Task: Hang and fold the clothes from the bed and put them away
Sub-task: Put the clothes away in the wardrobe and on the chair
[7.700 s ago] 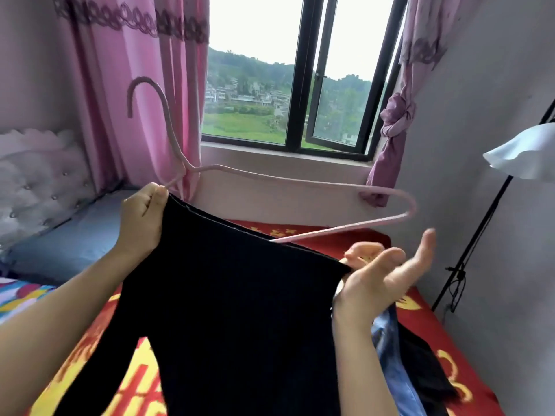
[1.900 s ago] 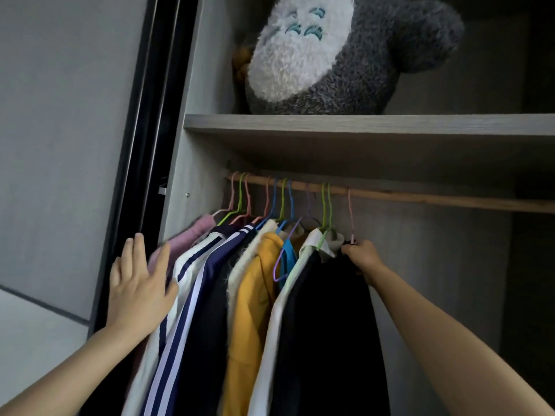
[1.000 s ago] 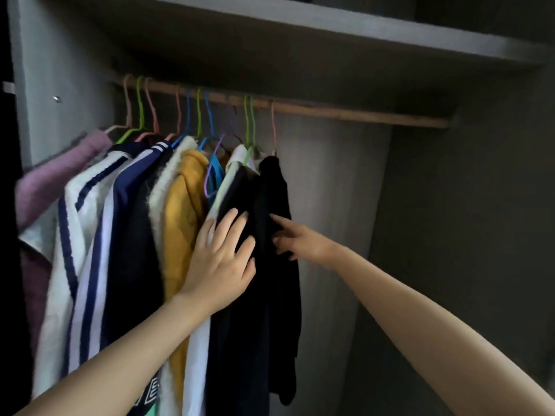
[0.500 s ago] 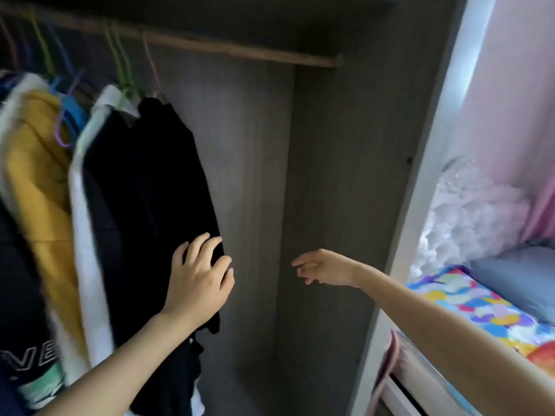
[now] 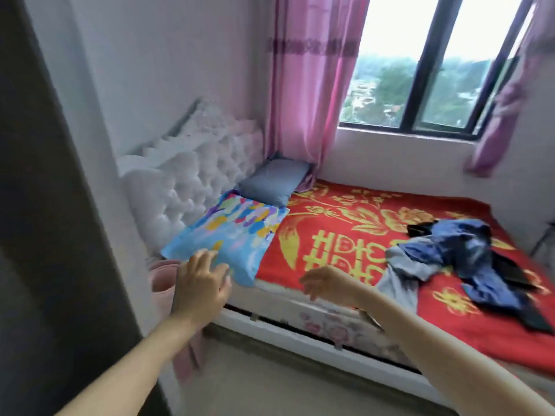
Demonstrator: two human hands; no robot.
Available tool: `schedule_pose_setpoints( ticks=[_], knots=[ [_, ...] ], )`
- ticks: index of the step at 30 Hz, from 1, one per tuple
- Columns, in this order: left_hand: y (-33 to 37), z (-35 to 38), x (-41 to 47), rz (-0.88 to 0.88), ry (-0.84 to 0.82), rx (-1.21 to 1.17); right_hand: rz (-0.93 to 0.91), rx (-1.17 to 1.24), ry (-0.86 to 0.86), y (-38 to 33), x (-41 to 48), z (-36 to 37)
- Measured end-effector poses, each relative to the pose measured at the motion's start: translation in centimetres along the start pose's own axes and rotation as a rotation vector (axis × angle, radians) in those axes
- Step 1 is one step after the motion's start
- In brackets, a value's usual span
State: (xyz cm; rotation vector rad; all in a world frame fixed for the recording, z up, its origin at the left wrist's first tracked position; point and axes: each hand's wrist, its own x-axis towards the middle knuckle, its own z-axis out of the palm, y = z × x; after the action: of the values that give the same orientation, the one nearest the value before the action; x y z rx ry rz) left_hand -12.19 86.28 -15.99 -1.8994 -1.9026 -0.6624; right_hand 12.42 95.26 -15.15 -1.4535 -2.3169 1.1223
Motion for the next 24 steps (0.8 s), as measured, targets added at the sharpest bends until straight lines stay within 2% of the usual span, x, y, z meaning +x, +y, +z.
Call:
schedule_pose_setpoints(
  ticks=[3, 4, 5, 7, 8, 10, 14, 19, 24],
  knots=[
    [7.9, 3.2, 2.1, 0.181, -0.093, -0.157, 0.185, 0.028, 0.193, 7.1, -7.3, -2.7],
    [8.2, 4.0, 2.1, 0.169, -0.124, -0.156, 0.209, 0.051, 0.197, 7.6, -7.8, -2.6],
    [12.4, 5.3, 2.9, 0.242, -0.174, -0.243, 0.307, 0.072, 0.287, 10.4, -12.2, -3.4],
    [16.1, 6.9, 3.1, 0.278, -0.261, -0.35, 0.414, 0.096, 0.375, 12.7, -16.6, -3.5],
    [20.1, 8.0, 3.1, 0.376, -0.319, -0.408, 0.509, 0.112, 0.477, 14.0, -21.1, -3.3],
    [24.4, 9.1, 2.4, 0.503, -0.364, -0.47, 0.622, 0.151, 0.56, 15.5, -26.2, -2.2],
    [33.3, 7.9, -0.9, 0.792, -0.451, -0.678, 0.924, 0.239, 0.807, 15.1, -37.0, 2.6],
    [39.6, 5.8, -7.7, 0.991, -0.536, -0.896, 1.225, 0.252, 1.024, 12.1, -46.2, 9.5],
    [42.8, 3.7, -15.4, 1.203, -0.674, -0.88, 1.462, 0.217, 1.186, 9.2, -52.3, 16.8]
  ],
)
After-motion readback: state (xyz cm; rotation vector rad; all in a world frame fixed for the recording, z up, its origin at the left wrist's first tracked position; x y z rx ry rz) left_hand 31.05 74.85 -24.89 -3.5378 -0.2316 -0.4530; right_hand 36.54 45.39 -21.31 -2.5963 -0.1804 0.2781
